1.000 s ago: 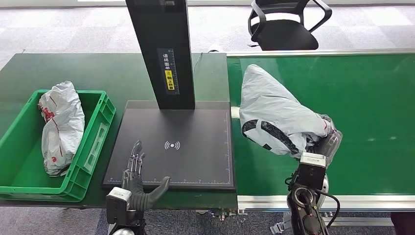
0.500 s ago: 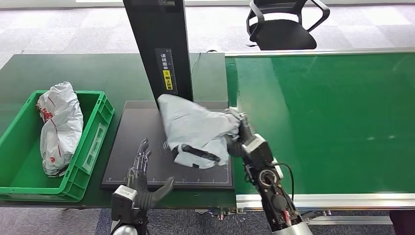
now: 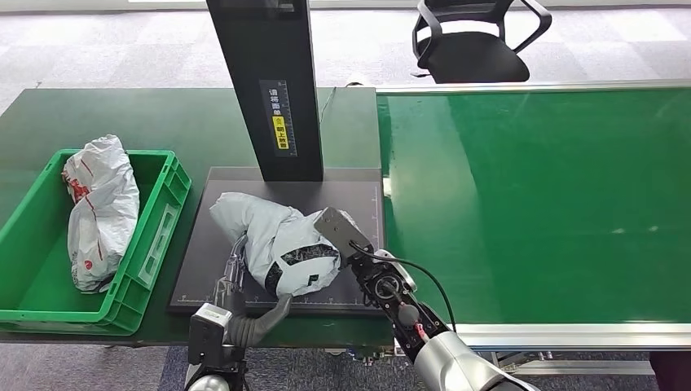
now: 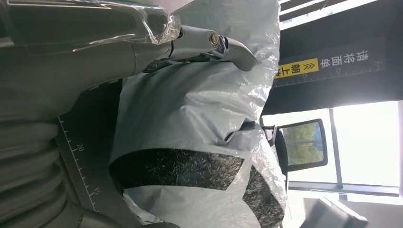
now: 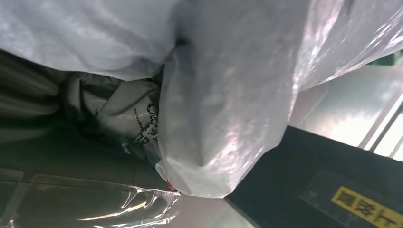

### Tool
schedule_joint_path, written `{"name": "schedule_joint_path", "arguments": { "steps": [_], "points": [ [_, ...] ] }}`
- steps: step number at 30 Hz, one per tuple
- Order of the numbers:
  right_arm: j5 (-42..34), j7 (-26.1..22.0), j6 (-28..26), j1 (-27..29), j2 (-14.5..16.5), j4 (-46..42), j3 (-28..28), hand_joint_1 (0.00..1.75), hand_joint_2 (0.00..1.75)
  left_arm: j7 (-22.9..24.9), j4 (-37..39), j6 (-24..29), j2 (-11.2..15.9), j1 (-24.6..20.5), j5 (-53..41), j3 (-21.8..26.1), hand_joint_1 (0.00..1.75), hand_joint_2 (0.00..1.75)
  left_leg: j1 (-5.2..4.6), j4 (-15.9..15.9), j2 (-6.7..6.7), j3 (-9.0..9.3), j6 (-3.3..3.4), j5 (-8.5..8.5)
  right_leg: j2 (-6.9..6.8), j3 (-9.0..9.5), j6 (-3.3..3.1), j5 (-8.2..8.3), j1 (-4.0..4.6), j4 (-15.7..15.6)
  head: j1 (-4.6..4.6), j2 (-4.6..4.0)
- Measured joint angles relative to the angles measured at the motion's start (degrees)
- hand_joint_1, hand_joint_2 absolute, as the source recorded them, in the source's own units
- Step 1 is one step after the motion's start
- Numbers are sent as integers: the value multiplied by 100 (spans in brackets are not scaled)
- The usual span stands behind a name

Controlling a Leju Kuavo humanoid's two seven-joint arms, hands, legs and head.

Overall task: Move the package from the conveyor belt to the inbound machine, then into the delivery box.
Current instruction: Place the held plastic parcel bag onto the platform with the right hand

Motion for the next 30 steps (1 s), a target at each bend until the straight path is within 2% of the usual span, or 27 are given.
{"name": "schedule_joint_path", "arguments": {
  "steps": [3, 5, 7, 11, 14, 17, 24, 30],
  "points": [
    [67, 296, -420, -100, 21, 199, 11, 0, 175, 16, 0, 0, 0, 1, -4, -8, 0, 175, 0, 0, -1, 0, 0, 1, -1, 0, 0, 0, 0, 0, 0, 0],
    [-3, 256, -644, -132, 20, 269, -5, 0, 175, 27, 0, 0, 0, 2, -8, -13, 0, 175, 0, 0, 1, 0, 0, 1, 0, 0, 0, 0, 0, 0, 0, 0],
    [-180, -8, -824, -145, 13, 294, -80, 0, 175, 39, 0, 3, 0, 3, -8, -14, 0, 175, 0, 1, 1, 0, 0, 0, 0, -1, 0, 0, 0, 0, 0, 0],
    [-761, -854, -1013, -96, -36, 129, -442, 0, 175, 50, 0, 44, 0, 7, -8, -13, 0, 175, 0, 2, -3, -2, 0, 0, 0, -2, 0, 0, -1, 0, 1, 0],
    [-1084, -1243, -1000, 50, -78, -211, -746, 0, 175, 37, 0, 111, 2, 11, -3, -10, 0, 175, 0, 2, -3, -2, 0, 0, -1, -2, 0, 0, -1, 0, -1, 0],
    [-1370, -1395, -873, 314, -122, -703, -975, 0, 175, -3, -1, 151, 11, 30, 1, -9, 0, 175, 0, 1, -3, -3, 0, 0, 0, -3, 0, 0, 0, 0, 0, 0],
    [-2093, -1465, -478, 1296, -208, -2341, -1413, 0, 175, -21, -96, 219, 13, 172, -2, 13, 0, 175, 0, 1, 0, -6, 0, -1, -1, -6, 0, 0, 0, -1, 1, 0],
    [-2379, -1471, -326, 1869, -217, -3352, -1673, 0, 175, 26, -210, 397, 15, 267, -215, 21, 0, 175, 0, 0, 1, -5, 0, -1, 0, -5, 0, 0, 0, -1, 1, 0]
  ]
}}
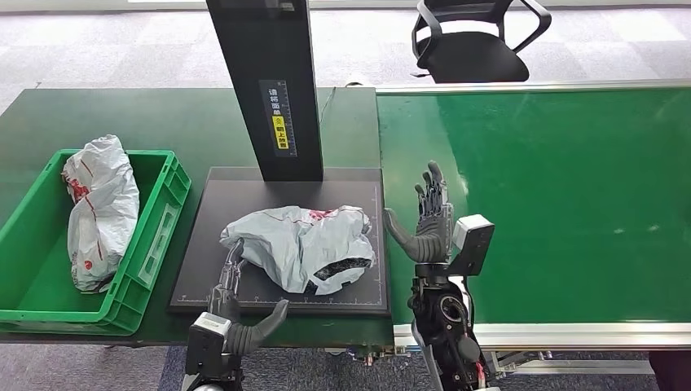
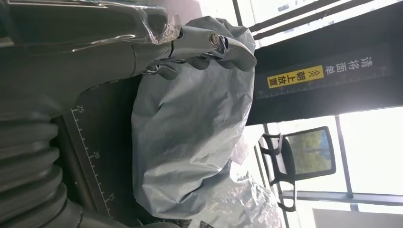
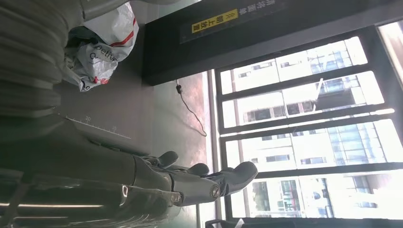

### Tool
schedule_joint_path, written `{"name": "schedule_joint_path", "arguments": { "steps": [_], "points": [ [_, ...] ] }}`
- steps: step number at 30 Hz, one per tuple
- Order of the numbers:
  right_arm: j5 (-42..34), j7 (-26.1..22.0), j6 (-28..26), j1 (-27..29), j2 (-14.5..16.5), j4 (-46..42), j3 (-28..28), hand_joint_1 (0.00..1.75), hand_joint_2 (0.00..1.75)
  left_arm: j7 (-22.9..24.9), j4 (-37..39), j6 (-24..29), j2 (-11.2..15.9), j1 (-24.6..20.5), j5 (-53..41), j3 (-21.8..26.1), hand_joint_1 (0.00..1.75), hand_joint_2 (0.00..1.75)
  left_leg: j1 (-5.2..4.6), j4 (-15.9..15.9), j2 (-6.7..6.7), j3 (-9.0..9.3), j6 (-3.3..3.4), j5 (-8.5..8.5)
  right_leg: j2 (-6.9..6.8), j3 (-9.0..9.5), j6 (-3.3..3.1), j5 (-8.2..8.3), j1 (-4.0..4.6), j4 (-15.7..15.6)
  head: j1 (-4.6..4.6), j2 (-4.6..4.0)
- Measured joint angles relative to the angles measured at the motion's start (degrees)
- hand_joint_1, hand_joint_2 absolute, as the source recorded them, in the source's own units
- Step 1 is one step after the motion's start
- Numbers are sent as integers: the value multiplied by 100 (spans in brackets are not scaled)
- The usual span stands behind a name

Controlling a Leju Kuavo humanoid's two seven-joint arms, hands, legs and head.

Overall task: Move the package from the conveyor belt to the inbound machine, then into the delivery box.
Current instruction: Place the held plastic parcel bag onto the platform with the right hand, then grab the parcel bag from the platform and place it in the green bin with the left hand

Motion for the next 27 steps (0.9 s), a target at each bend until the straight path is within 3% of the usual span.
{"name": "schedule_joint_path", "arguments": {
  "steps": [8, 17, 20, 23, 27],
  "points": [
    [-160, -4, 100, 448, 1, -807, -262, 0, 175, 122, -369, 420, -3, 243, -243, 176, 0, 175, 0, 0, 0, 0, 0, 0, 0, 1, 0, 0, 0, 0, 0, 0],
    [-195, 14, 91, 694, 59, -1225, -428, 0, 175, -825, -1697, 1435, -225, 555, 1105, 846, 0, 175, 0, -1, -1, 1, 0, 0, 0, 1, 0, 0, 0, 0, 0, 0],
    [-207, 34, 56, 721, 104, -1296, -456, 0, 175, -938, -1947, 1730, -247, 520, 1081, 895, 0, 175, 0, -1, -3, 4, 0, 1, -1, 3, 0, 0, 0, 0, 0, 0],
    [-213, 42, 37, 732, 149, -1356, -476, 0, 175, -752, -1938, 1941, -234, 338, 561, 800, 0, 175, 0, 0, -5, 7, 0, 1, -2, 4, 0, 0, -1, -1, 0, 0],
    [-200, 70, 36, 747, 211, -1444, -494, 0, 175, -139, -1443, 1980, -197, -133, -578, 448, 0, 175, -1, 0, -4, 11, 0, 3, -3, 10, 0, 2, -1, -1, 1, 0]
  ]
}}
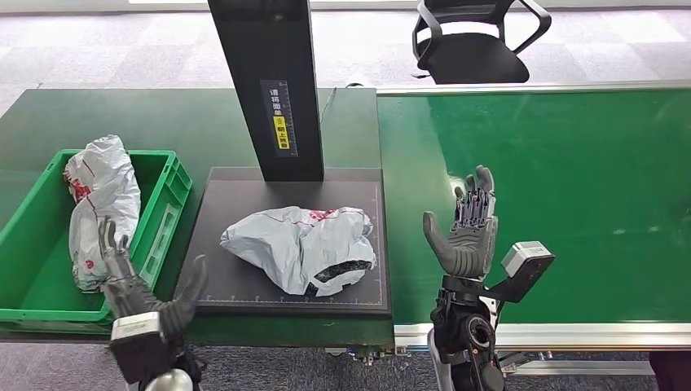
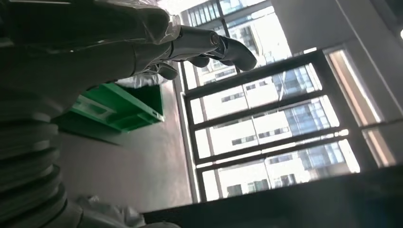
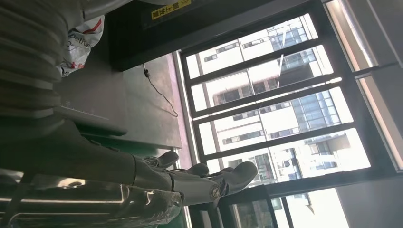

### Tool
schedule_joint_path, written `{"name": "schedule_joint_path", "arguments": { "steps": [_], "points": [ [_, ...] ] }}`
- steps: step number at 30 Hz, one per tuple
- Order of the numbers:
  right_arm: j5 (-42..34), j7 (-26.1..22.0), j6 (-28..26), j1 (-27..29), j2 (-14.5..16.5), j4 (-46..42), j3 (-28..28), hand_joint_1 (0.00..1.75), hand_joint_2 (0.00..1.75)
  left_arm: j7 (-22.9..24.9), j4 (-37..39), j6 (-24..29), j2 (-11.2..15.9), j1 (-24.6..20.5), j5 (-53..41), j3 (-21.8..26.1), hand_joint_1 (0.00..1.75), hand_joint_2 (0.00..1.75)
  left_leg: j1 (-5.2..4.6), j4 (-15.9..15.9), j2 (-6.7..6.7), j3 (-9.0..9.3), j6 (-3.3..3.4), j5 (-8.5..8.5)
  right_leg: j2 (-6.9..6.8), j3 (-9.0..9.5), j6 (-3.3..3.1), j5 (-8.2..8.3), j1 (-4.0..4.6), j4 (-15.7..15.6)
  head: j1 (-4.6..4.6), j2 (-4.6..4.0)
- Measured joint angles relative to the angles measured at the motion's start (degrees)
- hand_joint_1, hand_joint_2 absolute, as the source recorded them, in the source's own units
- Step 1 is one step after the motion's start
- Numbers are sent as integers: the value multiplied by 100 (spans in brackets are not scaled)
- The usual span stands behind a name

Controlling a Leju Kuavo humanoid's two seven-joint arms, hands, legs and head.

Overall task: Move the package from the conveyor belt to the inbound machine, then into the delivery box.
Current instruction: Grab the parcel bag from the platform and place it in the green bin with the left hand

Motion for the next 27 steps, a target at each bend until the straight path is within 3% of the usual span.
{"name": "schedule_joint_path", "arguments": {
  "steps": [4, 11, 16, 25, 27],
  "points": [
    [31, 36, 22, 25, 19, -49, -21, 0, 175, 539, 783, -132, 115, -427, -969, -322, 0, 175, 0, 0, 4, 2, 0, 0, 2, -1, 0, 1, 0, 0, -2, 0],
    [48, 43, 97, 42, 35, -66, -65, 0, 175, 919, 1788, -173, 240, -938, -1670, -622, 0, 175, 0, 0, 5, -3, 0, 0, 4, -7, 0, 1, 1, 1, -2, 0],
    [6, 43, 152, -3, 40, -50, -76, 0, 175, 1371, 3045, -97, 333, -1587, -2604, -854, 0, 175, 0, 0, 2, -2, 0, 3, 4, 0, 1, 3, 0, 1, 0, 0],
    [-139, 25, 172, -64, 28, 34, -80, 0, 175, 1774, 4956, -332, 527, -2585, -3153, -1078, 0, 175, 0, -1, -5, 4, 0, 7, 0, 13, 0, 6, 1, 2, -2, 0],
    [-148, 21, 172, -63, 22, 53, -78, 0, 175, 1842, 5202, -395, 552, -2768, -3228, -1114, 29, 175, 0, -2, -7, 13, 0, 7, -1, 25, 0, 5, 0, 1, -1, 0]
  ]
}}
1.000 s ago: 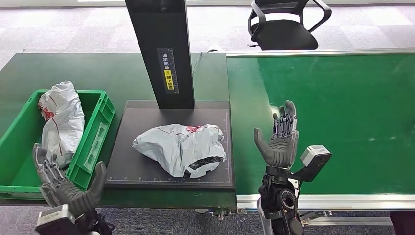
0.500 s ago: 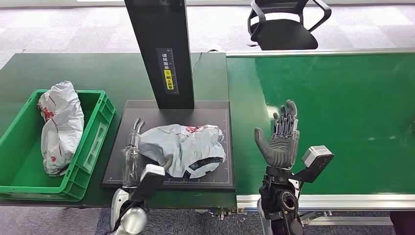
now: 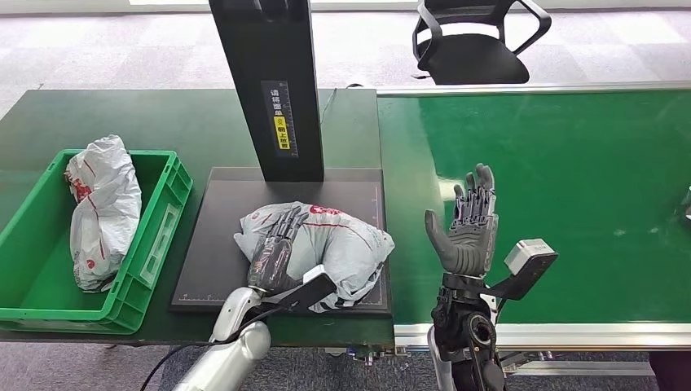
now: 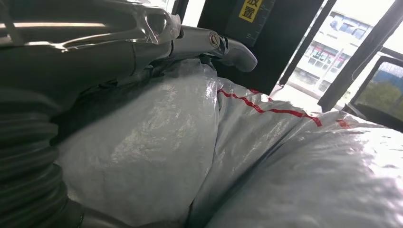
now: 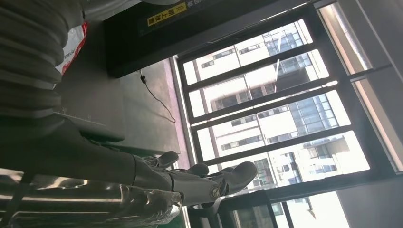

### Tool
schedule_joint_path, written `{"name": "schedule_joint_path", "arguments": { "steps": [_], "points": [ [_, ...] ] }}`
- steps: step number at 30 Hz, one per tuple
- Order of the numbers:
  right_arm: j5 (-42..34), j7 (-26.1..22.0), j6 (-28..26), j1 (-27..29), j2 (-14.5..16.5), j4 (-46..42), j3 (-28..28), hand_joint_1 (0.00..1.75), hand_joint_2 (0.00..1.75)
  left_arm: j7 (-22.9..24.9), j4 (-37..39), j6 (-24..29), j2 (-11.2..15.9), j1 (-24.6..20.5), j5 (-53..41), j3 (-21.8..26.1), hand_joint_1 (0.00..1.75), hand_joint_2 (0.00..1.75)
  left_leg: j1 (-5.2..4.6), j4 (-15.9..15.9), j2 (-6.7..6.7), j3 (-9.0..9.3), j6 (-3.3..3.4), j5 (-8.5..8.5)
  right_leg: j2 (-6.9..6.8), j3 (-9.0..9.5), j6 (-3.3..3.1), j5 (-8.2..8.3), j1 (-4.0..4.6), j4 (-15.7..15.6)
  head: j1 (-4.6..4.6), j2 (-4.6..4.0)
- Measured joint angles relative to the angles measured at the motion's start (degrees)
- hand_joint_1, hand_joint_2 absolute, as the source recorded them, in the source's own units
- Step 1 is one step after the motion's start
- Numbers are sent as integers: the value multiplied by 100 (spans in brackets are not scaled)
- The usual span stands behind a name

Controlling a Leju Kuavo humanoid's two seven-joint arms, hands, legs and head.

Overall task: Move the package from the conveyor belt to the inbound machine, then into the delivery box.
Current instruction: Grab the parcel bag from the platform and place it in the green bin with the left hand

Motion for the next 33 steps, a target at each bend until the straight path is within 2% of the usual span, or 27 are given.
{"name": "schedule_joint_path", "arguments": {
  "steps": [2, 4, 9, 13, 20, 26, 33],
  "points": [
    [-4, -5, 0, 0, -8, 19, 4, 0, 175, 23, 205, -28, 26, -150, -44, -37, 114, 175, 0, -1, -1, 12, 0, 0, -1, 13, 0, 0, 0, -1, 1, 0],
    [-5, -10, 0, 1, -15, 36, 7, 0, 175, 13, 354, -22, 46, -243, -58, -58, 172, 175, 0, -1, -1, 20, 1, 2, -1, 21, 0, 0, 0, -1, 1, 0],
    [-10, -29, -14, 9, -22, 56, 10, 0, 175, -249, 533, 274, 76, -333, 151, -54, 175, 175, 0, -1, 0, 24, -4, 16, 0, 22, -3, 11, 0, -1, 0, 0],
    [-8, -48, -61, 16, -29, 80, 11, 0, 175, -894, 461, 652, 81, -287, 697, 56, 175, 175, 0, -1, 0, 21, -5, 21, 1, 16, -6, 15, 0, 0, 0, 0],
    [-1, -56, -104, 50, -37, 122, 14, 0, 175, -1678, -575, 851, 74, 233, 1648, 209, 175, 175, 0, 0, 2, -20, -6, 21, 2, -28, -6, 15, 0, 1, 1, 0],
    [4, -56, -105, 70, -37, 140, 14, 0, 175, -1749, -1363, 868, 74, 584, 1801, 227, 175, 175, 0, 0, 2, -41, -6, 21, 1, -49, -6, 15, 1, 1, -1, 0],
    [4, -56, -107, 72, -37, 143, 14, 0, 175, -1749, -1670, 868, 76, 713, 1803, 240, 175, 175, 0, 0, 2, -42, -6, 21, 1, -49, -6, 16, 1, 1, 1, 0]
  ]
}}
